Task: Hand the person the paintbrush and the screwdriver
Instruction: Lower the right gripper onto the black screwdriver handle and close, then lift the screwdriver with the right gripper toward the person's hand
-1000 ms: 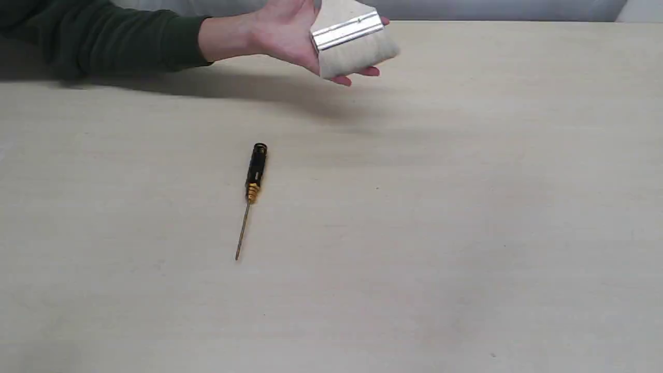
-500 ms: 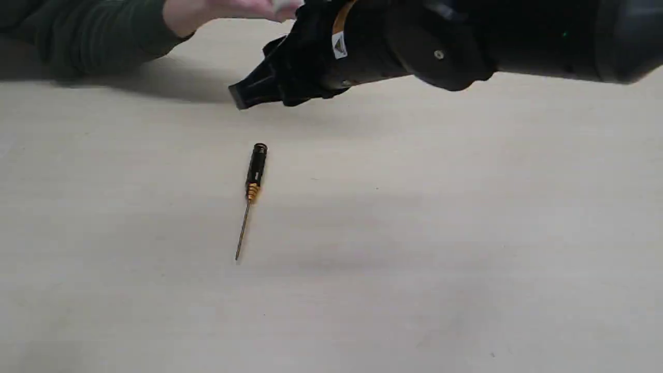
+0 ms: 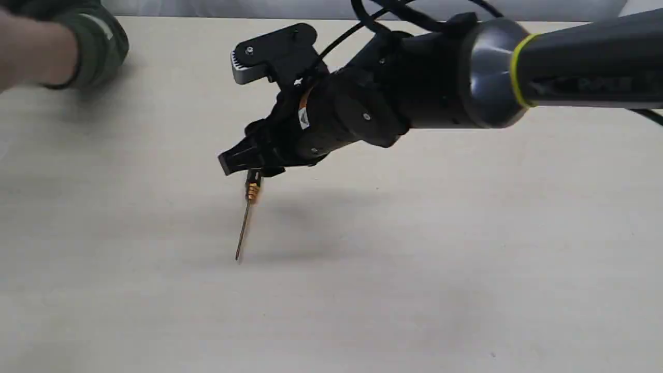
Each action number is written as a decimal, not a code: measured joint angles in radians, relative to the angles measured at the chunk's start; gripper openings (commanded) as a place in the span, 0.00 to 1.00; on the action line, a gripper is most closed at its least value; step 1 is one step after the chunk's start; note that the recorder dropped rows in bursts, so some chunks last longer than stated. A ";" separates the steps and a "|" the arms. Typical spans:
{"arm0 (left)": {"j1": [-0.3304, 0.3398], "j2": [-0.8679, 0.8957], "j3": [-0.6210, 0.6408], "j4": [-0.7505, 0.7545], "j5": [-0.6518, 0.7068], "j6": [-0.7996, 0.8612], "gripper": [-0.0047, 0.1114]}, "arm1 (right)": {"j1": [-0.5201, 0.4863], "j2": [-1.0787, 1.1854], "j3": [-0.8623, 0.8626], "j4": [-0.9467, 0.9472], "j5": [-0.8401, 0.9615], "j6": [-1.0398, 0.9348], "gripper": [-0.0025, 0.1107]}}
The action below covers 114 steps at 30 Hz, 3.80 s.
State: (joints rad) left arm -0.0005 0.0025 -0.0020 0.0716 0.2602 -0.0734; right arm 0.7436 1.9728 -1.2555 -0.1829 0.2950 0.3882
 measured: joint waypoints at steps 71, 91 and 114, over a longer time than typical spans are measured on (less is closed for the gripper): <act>0.000 0.000 0.000 0.000 0.000 0.000 0.04 | 0.002 0.271 -0.258 0.086 0.176 -0.018 0.06; 0.000 0.000 0.000 0.000 0.000 0.000 0.04 | 0.002 -0.128 0.025 0.041 0.102 -0.040 0.06; 0.000 0.000 0.000 0.000 0.000 0.000 0.04 | -0.188 -0.039 -0.289 -0.057 0.139 -0.045 0.06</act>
State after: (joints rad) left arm -0.0005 0.0025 -0.0020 0.0716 0.2602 -0.0734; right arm 0.5555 1.9339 -1.5448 -0.2398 0.4341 0.3436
